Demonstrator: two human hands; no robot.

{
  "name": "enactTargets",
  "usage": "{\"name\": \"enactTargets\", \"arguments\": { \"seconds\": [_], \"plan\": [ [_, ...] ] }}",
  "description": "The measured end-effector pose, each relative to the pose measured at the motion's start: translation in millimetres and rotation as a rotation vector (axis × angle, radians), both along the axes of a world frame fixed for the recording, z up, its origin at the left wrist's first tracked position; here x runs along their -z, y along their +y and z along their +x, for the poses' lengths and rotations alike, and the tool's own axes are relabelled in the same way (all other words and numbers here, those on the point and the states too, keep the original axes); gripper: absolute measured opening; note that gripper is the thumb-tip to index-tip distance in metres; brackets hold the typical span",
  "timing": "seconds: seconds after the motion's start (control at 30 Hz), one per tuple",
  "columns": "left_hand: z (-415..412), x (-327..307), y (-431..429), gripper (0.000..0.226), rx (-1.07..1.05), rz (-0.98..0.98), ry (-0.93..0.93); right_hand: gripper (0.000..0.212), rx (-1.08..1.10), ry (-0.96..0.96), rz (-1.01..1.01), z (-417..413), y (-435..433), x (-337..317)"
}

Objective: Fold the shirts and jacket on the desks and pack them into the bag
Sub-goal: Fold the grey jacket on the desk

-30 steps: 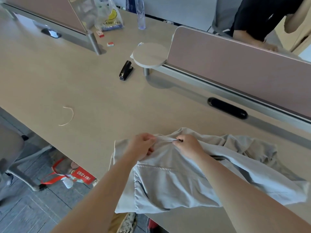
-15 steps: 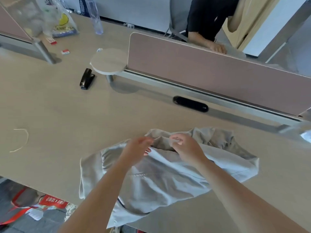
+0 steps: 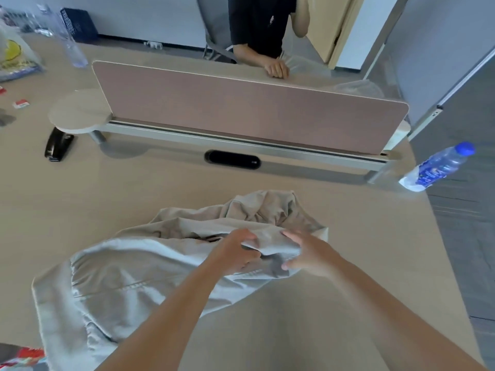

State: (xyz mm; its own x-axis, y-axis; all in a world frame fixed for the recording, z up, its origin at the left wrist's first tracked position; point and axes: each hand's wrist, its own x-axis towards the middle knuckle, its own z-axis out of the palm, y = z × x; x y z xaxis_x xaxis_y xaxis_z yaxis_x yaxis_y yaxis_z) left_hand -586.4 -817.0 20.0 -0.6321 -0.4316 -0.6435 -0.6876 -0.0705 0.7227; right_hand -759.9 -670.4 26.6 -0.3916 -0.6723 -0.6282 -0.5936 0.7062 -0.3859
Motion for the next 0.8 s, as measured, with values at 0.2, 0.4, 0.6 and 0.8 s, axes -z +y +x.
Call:
{"name": "enactTargets", "arguments": {
  "seconds": [0.2, 0.4, 0.6, 0.8],
  "plan": [
    [-9.8, -1.1, 8.3, 0.024, -0.209, -0.017, -0.035, 0.026, -0.121, 0.151, -0.106, -24.4, -16.2, 16.0],
    [4.1, -19.5, 15.3, 0.012, -0.135, -0.342, -0.172, 0.035, -0.122, 0.041, -0.223, -46.6, -28.0, 13.9],
    [5.3, -12.0, 22.9, 0.046, 0.013, -0.415, -0.254, 0.039, -0.036, 0.006, -0.220, -54.7, -37.6, 15.2],
    [-5.3, -0.7, 6.5, 0.062, -0.032, -0.540, -0.368, 0.038, 0.068, -0.002, -0.236, -60.1, -41.9, 18.0]
  ]
}}
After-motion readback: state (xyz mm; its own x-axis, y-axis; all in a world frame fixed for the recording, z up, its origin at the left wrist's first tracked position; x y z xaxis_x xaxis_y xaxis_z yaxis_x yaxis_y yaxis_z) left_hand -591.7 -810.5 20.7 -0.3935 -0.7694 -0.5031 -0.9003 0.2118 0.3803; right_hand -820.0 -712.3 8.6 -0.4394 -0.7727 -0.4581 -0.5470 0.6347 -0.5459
